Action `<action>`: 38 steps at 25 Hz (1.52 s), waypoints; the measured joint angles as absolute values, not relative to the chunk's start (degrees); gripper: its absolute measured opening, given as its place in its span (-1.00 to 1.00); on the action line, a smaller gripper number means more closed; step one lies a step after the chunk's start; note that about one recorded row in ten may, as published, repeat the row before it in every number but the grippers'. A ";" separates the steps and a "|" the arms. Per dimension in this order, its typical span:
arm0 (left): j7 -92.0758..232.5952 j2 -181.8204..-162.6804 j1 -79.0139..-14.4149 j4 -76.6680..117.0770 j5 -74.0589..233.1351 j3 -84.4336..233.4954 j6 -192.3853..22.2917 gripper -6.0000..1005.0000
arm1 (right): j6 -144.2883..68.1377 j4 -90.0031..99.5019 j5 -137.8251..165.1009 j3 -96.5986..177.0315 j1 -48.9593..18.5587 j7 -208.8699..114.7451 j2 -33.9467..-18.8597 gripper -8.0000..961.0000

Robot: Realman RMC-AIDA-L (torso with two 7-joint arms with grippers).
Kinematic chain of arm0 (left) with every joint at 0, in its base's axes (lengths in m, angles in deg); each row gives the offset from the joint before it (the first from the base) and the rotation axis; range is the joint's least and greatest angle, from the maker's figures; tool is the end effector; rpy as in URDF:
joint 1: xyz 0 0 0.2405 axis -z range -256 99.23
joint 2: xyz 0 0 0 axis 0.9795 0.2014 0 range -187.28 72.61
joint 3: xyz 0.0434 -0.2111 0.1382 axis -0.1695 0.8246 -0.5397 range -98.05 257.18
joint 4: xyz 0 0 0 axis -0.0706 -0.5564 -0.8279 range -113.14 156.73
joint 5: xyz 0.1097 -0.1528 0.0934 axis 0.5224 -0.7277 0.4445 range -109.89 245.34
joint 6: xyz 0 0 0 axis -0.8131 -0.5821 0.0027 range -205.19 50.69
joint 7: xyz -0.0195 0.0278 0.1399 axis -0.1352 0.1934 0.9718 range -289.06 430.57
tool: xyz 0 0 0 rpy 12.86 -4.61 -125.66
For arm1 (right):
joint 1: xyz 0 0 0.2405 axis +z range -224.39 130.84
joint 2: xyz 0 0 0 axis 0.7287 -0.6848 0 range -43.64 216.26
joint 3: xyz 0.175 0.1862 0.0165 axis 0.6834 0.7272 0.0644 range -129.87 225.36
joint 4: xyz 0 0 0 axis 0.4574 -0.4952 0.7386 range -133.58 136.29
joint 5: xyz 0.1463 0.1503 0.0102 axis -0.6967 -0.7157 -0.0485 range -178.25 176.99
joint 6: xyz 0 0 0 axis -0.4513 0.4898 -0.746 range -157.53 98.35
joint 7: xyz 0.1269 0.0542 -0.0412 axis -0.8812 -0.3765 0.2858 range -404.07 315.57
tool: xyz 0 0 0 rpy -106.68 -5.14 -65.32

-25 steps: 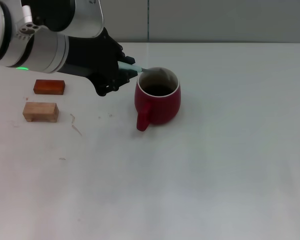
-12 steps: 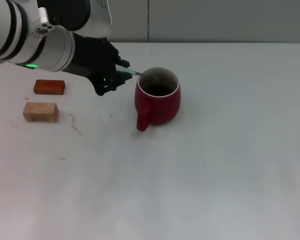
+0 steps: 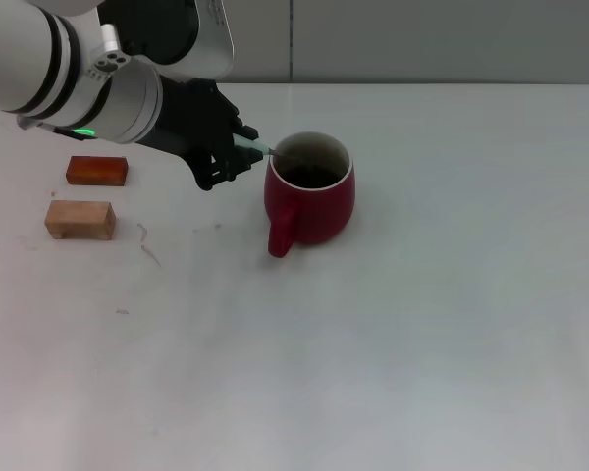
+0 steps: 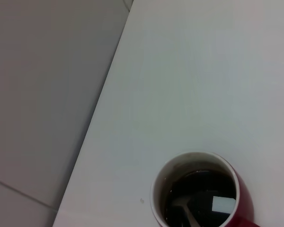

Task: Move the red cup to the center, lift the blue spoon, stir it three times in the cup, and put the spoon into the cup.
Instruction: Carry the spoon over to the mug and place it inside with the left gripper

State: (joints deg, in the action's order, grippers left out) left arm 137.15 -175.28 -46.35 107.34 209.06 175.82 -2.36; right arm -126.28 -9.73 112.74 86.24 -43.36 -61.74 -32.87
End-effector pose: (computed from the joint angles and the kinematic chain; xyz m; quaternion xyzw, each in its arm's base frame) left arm -0.1326 0.3736 0.0076 -0.9669 0.0333 0.1151 0.2253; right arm 0.3738 0.1831 0.0364 -0.5209 0.2428 0.4108 0.7078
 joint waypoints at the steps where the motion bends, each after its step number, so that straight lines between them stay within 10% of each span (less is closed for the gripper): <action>1: 137.33 -175.28 -46.11 106.89 209.06 175.82 -2.63 -0.65 | -126.28 -9.72 112.74 86.24 -43.41 -61.74 -32.87 0.70; 38: 137.59 -175.55 -44.64 105.59 210.22 173.86 -3.30 -0.65 | -126.27 -9.54 113.11 86.24 -43.52 -61.74 -32.87 0.70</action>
State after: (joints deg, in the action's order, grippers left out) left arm 137.59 -175.55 -44.64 105.59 210.22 173.86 -3.30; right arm -126.27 -9.54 113.11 86.24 -43.52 -61.74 -32.87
